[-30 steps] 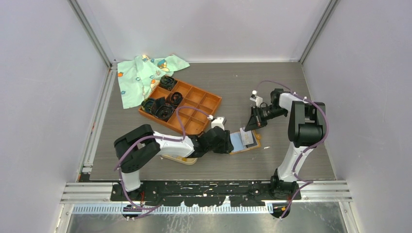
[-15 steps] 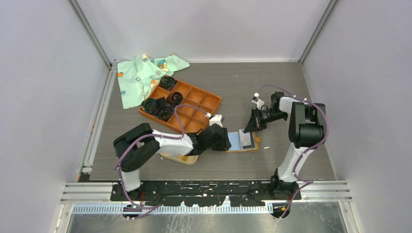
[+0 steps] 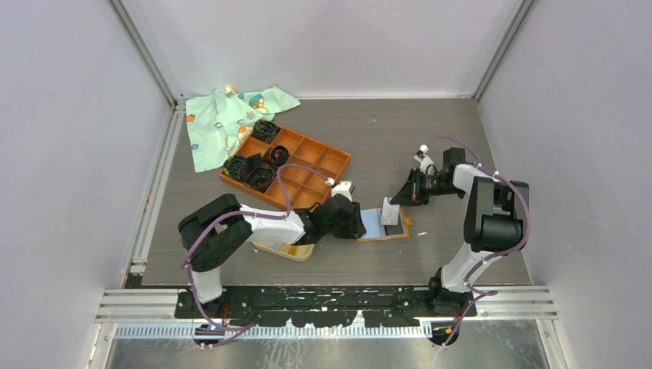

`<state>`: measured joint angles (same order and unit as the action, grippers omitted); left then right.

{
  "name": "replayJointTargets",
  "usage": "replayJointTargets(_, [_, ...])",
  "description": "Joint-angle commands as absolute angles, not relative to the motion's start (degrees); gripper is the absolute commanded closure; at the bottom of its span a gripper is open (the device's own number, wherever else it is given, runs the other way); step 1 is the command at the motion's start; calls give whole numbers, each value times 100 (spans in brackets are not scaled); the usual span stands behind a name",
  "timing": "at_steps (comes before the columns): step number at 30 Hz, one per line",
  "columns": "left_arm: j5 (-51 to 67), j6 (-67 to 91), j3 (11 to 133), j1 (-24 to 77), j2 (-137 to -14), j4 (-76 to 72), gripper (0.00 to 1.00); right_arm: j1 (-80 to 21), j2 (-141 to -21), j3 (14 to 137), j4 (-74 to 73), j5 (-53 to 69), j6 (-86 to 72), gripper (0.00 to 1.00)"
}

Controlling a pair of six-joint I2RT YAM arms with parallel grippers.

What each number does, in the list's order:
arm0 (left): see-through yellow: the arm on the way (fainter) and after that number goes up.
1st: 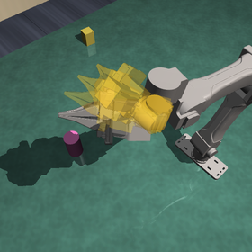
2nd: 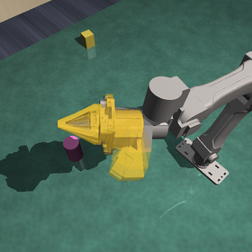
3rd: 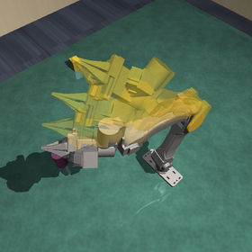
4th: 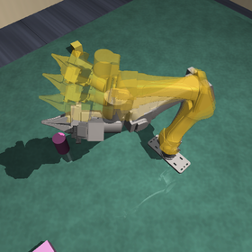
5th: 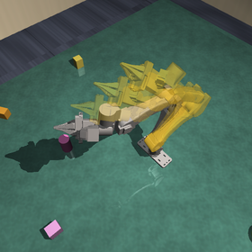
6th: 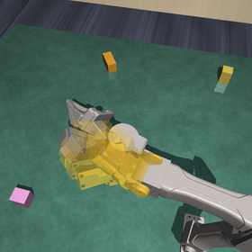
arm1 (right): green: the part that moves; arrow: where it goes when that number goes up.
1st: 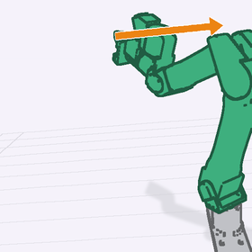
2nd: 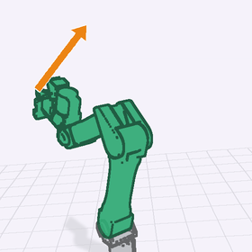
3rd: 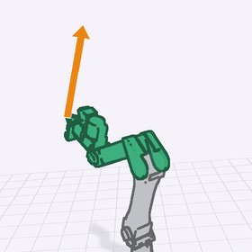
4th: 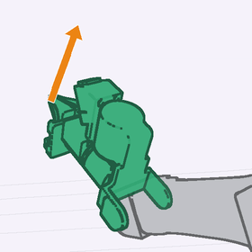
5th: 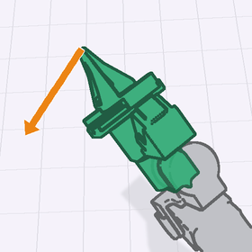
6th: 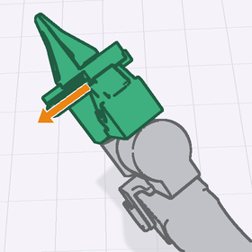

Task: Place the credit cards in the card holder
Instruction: Insert the credit card into the card holder.

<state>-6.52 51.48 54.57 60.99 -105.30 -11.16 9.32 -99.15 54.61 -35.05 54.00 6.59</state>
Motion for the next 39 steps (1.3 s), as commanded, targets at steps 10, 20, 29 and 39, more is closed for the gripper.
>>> replayJointTargets(10, [-140, 4939, 5251, 6009, -10291, -1350, 57, 1111, -8941, 4273, -1414, 5214, -1635, 99])
replayJointTargets(20, [365, 4789, 5235, 6022, -9936, -1136, 58, 1219, -8486, 4142, -1695, 4687, -1660, 99])
replayJointTargets(29, [1027, 4565, 5460, 6520, -10187, -1388, 84, 1221, -8443, 4210, -1625, 4873, -1739, 99])
replayJointTargets(39, [625, 4503, 6162, 6323, -10976, -595, 86, 1217, -8120, 4006, -1378, 4545, -2303, 99])
